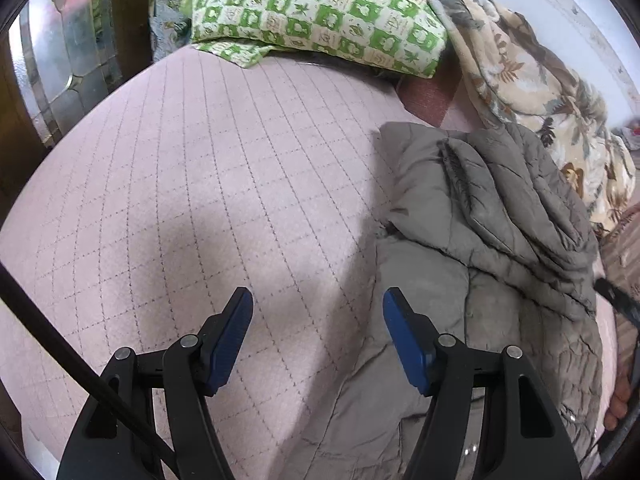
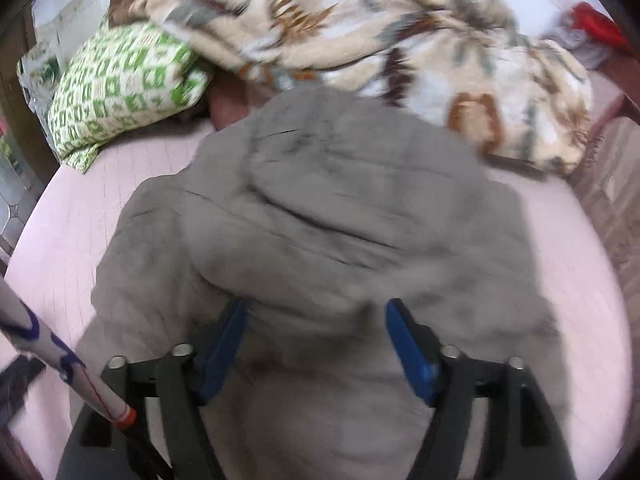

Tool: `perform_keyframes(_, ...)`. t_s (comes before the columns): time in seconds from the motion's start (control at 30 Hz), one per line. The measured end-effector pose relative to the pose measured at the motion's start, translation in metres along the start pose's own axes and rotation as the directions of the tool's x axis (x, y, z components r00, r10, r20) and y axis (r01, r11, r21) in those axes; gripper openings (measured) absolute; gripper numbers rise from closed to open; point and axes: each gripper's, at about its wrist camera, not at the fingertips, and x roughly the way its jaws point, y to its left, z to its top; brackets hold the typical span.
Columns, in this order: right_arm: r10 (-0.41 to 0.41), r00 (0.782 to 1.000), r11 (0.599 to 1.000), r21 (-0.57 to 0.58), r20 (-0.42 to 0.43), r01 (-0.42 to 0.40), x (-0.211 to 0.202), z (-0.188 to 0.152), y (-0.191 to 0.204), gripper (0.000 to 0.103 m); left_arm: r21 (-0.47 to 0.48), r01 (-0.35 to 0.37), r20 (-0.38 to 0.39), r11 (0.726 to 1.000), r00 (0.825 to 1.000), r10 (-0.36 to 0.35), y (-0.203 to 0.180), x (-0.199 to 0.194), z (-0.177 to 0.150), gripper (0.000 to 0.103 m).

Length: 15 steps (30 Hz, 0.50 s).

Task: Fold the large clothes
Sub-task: 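Lift the right gripper away from the folded jacket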

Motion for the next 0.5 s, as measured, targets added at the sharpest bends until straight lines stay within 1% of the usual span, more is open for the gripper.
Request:
perform_keyframes(0.03, -0.01, 1.0, 1.0, 0.011, 0.0, 0.01, -0.011, -0.008, -0.018, 0.085, 0.017, 0.011, -0.012, 1.0, 1.0, -0.011, 0.0, 0.0, -0.003, 0.067)
perform_keyframes(0.1, -0.042, 0.999, 0.998, 0.045, -0.014, 0.043, -0.029, -0.03, -0.059, 0.086, 0.053, 0.014, -0.033, 0.998, 0.999, -0.013, -0.001, 0.002, -0.009, 0.067)
perform_keyframes(0.2, -0.109, 0.992, 0.983, 0.142, -0.065, 0.117, -0.048, -0.072, -0.13, 0.087, 0.116, -0.009, -0.066, 0.993, 0.998, 0.016, -0.003, 0.007, -0.024, 0.067)
perform_keyframes(0.27, -0.117, 0.988, 0.954, 0.264, -0.104, 0.141, -0.058, -0.106, -0.189, 0.087, 0.14, -0.012, -0.09, 0.99, 0.996, 0.024, -0.004, 0.011, -0.032, 0.067)
perform_keyframes(0.37, -0.083, 0.985, 0.896, 0.421, -0.152, 0.14, -0.069, -0.157, -0.253, 0.088, 0.128, 0.018, -0.131, 0.992, 0.991, -0.001, -0.002, 0.017, -0.049, 0.067)
perform_keyframes(0.4, -0.074, 0.984, 0.878, 0.458, -0.164, 0.142, -0.071, -0.172, -0.268, 0.088, 0.114, 0.035, -0.149, 0.993, 0.989, -0.018, -0.002, 0.018, -0.056, 0.067)
perform_keyframes(0.5, -0.036, 0.984, 0.827, 0.547, -0.175, 0.128, -0.078, -0.214, -0.3, 0.088, 0.11, 0.042, -0.181, 0.993, 0.983, -0.021, 0.0, 0.015, -0.074, 0.067)
